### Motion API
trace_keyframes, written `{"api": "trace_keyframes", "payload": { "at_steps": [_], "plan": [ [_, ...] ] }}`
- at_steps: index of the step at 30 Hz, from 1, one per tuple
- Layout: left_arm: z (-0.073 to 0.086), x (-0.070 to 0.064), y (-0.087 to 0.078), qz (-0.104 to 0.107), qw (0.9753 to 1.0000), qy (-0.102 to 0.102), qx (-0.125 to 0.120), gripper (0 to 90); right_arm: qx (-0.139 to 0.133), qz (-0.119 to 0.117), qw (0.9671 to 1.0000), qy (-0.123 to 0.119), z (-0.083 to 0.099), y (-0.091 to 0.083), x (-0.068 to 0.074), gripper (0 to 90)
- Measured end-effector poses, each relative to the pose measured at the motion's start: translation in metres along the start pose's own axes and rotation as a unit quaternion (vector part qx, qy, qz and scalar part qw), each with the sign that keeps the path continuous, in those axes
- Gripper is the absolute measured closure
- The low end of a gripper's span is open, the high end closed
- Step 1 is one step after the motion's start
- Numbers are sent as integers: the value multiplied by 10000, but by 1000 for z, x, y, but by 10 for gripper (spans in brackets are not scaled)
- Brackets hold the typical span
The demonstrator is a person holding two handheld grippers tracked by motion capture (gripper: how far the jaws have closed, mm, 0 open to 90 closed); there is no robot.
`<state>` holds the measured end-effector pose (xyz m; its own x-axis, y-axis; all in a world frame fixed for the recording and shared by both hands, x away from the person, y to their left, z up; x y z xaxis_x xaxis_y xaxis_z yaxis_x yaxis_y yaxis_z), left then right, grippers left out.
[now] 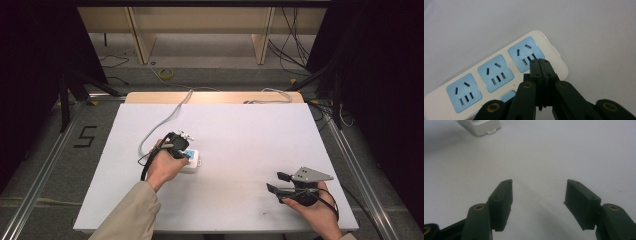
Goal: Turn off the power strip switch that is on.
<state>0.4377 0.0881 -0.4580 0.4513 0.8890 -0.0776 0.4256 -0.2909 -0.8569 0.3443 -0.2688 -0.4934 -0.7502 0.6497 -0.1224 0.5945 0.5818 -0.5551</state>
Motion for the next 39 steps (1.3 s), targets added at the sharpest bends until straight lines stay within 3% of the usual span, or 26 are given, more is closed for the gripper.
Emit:
{"api": "trace_keyframes", "payload": {
  "at_steps": [39],
  "plan": [
    [-5,-3,11,-52,9988,179,461,895,11,-31,10000,-2,0,0,0,399]
  ]
}}
Point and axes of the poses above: each handheld gripper's, and its own axes: y roughly forward along the jaws, z roughly out of its underside, x roughly to its left, the point moved 3 cm from there along y, roughly forward along the jaws, and after that the axes turned 12 degrees about -y, right-handed, at the moved point
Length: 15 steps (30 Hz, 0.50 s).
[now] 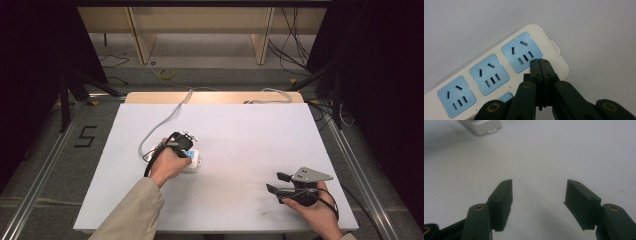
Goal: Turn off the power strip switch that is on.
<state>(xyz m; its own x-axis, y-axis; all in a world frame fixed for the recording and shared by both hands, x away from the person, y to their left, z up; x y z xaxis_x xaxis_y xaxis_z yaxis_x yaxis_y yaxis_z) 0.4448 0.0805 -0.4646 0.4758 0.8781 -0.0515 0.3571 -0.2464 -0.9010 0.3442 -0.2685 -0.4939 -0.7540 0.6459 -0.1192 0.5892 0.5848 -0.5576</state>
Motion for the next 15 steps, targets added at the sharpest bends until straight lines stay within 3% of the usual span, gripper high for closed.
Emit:
{"api": "trace_keyframes", "payload": {
  "at_steps": [15],
  "plan": [
    [-1,-4,0,-196,9997,133,80,898,5,-13,10000,-11,0,0,1,398]
  ]
}}
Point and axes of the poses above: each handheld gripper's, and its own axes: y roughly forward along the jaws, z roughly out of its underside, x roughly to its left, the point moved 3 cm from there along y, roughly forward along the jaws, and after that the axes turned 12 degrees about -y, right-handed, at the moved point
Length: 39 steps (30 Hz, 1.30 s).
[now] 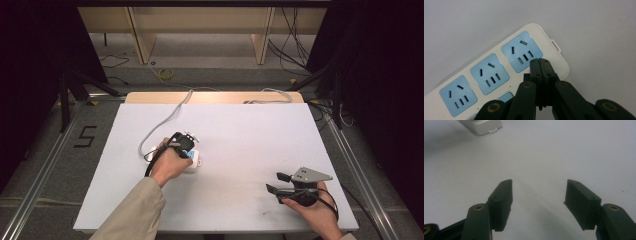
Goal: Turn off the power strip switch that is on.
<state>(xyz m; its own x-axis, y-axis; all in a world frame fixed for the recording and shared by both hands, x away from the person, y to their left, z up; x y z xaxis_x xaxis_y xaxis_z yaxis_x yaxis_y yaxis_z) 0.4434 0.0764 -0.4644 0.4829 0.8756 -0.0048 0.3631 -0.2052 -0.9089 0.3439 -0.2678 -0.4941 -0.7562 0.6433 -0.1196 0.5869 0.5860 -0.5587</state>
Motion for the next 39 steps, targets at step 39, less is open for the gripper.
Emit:
{"api": "trace_keyframes", "payload": {
  "at_steps": [39],
  "plan": [
    [0,-1,1,-28,10000,-51,20,898,-1,6,10000,2,0,0,0,398]
  ]
}}
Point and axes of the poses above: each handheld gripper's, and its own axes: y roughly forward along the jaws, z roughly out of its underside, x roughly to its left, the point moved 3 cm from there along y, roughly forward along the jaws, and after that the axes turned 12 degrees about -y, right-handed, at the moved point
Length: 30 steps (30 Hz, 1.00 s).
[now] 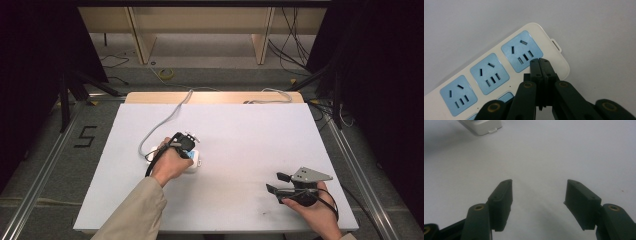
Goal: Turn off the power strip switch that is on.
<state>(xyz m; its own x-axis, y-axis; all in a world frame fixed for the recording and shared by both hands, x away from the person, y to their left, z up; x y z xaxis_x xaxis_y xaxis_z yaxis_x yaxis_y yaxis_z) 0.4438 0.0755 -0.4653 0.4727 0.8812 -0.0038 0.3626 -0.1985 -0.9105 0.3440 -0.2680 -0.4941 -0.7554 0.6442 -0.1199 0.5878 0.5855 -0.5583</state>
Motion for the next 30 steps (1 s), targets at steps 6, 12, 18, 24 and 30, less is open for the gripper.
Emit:
{"api": "trace_keyframes", "payload": {
  "at_steps": [6,12,18,24,30],
  "plan": [
    [0,2,0,37,10000,-5,1,898,-2,2,10000,9,0,0,0,397],
    [0,2,0,21,10000,4,-5,898,2,1,10000,9,0,0,0,397],
    [0,1,-1,19,10000,-4,-31,898,0,-2,10000,8,0,0,0,397],
    [0,1,-3,131,9999,-23,-73,898,10,-6,10000,14,0,0,0,397],
    [0,0,-3,136,9999,-14,-103,897,2,0,10000,11,0,0,0,397]
  ]
}}
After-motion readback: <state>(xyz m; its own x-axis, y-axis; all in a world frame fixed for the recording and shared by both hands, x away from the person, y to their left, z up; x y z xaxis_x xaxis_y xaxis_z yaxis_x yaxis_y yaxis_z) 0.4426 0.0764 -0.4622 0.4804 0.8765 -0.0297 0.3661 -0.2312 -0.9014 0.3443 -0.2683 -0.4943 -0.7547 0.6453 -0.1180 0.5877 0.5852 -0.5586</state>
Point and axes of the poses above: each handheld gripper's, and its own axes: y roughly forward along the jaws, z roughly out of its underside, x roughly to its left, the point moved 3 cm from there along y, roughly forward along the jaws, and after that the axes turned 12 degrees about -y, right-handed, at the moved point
